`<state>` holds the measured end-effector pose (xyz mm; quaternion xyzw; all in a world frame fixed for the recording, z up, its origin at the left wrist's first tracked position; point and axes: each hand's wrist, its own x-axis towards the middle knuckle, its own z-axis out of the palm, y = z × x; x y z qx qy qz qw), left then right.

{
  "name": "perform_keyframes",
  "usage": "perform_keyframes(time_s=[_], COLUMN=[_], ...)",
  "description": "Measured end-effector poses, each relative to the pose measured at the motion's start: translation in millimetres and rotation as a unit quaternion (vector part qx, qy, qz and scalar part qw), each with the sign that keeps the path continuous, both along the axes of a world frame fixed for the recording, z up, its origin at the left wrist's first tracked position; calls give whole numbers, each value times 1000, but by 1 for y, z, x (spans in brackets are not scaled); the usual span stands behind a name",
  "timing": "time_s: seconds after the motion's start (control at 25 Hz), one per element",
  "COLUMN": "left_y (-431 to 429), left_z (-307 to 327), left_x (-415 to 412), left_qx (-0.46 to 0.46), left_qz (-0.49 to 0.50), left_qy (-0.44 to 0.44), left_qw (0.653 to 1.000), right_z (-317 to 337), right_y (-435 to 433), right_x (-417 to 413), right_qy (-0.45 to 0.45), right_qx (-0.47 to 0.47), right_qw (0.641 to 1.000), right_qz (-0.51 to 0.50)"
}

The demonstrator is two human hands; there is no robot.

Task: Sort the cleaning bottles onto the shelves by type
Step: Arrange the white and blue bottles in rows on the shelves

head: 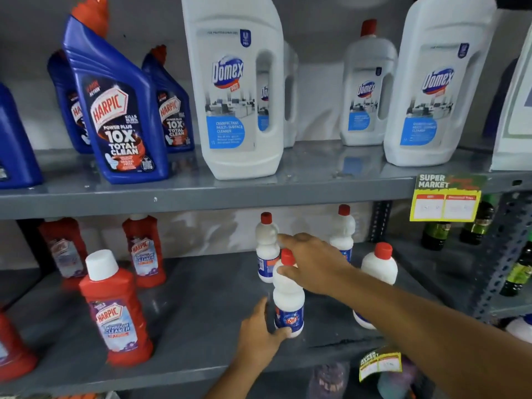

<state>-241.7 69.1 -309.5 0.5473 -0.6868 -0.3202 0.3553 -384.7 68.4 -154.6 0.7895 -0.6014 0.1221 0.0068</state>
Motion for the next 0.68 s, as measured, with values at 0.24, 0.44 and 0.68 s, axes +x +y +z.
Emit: perform_keyframes(time_s=[0.24, 0.44, 0.68], left_y=[41, 0, -3], left_z=[178, 286, 295], left_x=[60, 50, 16], left_qx=[-558, -291, -227], left_qz=[68, 89, 62], left_qy=[92, 196, 220], left_qw=[822, 932, 947], right_z=[112, 174, 158], right_y=[39, -26, -38], right_x=[-17, 24, -3], right_qy=[-274, -460, -409], right_qx=[-391, -143, -231], right_qw=[873, 868, 878], right_qz=[100, 121, 86])
